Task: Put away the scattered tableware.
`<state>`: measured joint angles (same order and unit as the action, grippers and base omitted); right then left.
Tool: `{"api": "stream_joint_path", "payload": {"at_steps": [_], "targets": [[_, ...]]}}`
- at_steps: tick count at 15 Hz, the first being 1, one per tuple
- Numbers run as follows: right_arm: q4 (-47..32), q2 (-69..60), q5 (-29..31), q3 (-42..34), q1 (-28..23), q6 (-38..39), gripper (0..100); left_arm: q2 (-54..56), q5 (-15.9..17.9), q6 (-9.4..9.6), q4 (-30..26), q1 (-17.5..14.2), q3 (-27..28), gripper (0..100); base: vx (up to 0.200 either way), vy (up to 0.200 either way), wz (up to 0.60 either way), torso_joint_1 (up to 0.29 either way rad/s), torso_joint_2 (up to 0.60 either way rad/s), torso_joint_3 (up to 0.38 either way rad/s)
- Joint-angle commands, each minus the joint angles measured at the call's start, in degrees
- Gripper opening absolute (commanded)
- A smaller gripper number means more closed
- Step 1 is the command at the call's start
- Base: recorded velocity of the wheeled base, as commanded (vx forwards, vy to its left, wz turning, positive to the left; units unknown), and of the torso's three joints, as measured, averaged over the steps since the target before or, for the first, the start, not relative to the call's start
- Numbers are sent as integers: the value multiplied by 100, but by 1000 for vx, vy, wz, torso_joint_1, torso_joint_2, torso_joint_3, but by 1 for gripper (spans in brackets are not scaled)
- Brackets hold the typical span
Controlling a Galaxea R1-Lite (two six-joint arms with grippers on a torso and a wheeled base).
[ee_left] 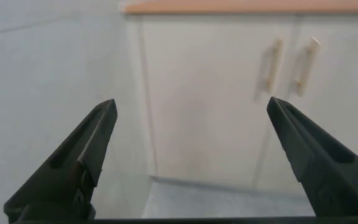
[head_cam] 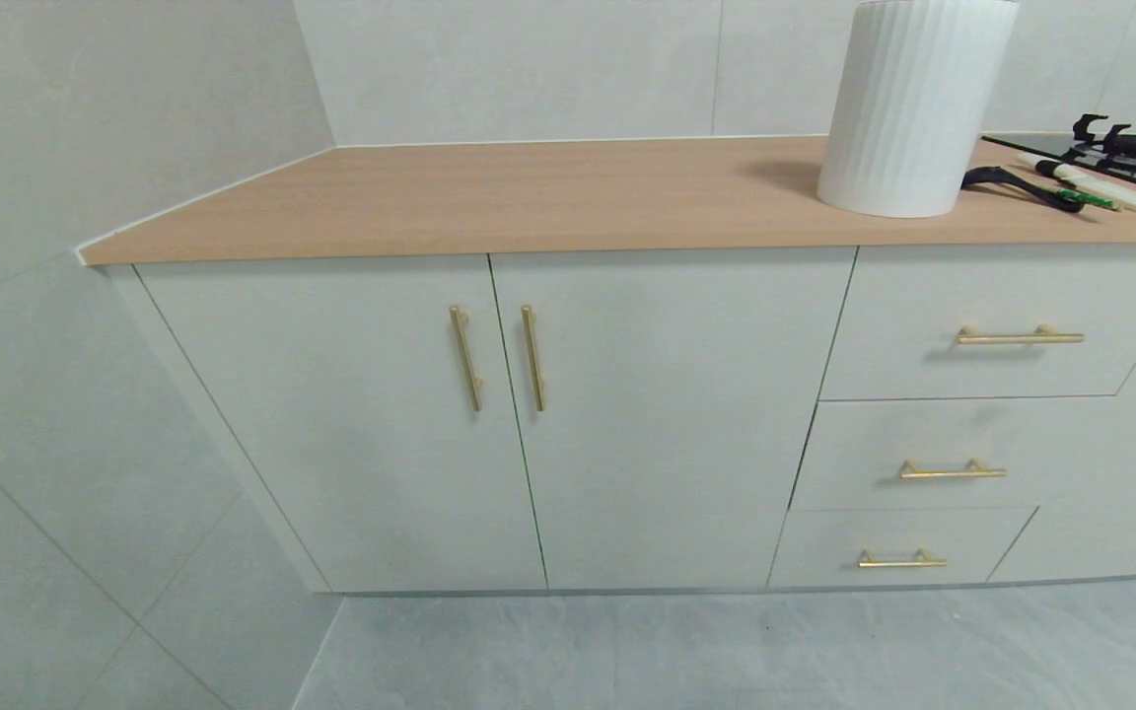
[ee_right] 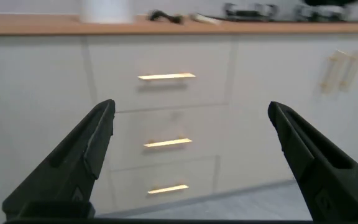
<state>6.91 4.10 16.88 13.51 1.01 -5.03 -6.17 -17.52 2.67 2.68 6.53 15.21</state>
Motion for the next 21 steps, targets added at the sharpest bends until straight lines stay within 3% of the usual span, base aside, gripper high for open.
{"api": "stream_joint_path", "payload": {"at_steps": [1, 3, 4, 6, 8, 9, 11, 13, 17, 20, 21], "targets": [[-6, -410, 43, -173, -84, 108, 100, 292, 20, 120, 382, -469, -616, 100, 0, 0, 0, 0, 0, 0], [-6, -410, -10, -401, -84, 134, 100, 617, 416, 339, 321, -627, -941, 100, 0, 0, 0, 0, 0, 0], [12, -410, -414, -982, -84, 205, 100, 617, 600, 322, 505, -627, -1521, 100, 0, 0, 0, 0, 0, 0], [47, -410, -581, -1333, -84, 345, 100, 617, 671, 49, 101, -627, -1521, 100, 0, 0, 0, 0, 0, 0], [-225, -410, -678, -1351, -84, 354, 100, 617, 934, 5, -13, -627, -1521, 100, 0, 0, 0, 0, 0, 0], [-375, -410, -827, -1351, -84, 416, 100, 617, 1330, -21, -13, -627, -1521, 100, 0, 0, 0, 0, 0, 0], [-384, -410, -985, -1351, -84, 477, 100, 617, 1646, -47, -303, -627, -1521, 100, 0, 0, 0, 0, 0, 0], [-718, -410, -1434, -1351, -84, 477, 100, 617, 1690, -126, -286, -627, -1521, 100, 0, 0, 0, 0, 0, 0], [-665, -410, -1618, -1351, -84, 468, 100, 608, 1681, -241, -277, -627, -1521, 100, 0, 0, 0, 0, 0, 0], [-665, -410, -1618, -1351, -84, 442, 100, 608, 1690, -118, -277, -627, -1521, 100, 0, 0, 0, 0, 0, 0], [-656, -410, -1601, -1351, -84, 468, 100, 617, 1690, -179, -277, -627, -1521, 100, 0, 0, 0, 0, 0, 0]]}}
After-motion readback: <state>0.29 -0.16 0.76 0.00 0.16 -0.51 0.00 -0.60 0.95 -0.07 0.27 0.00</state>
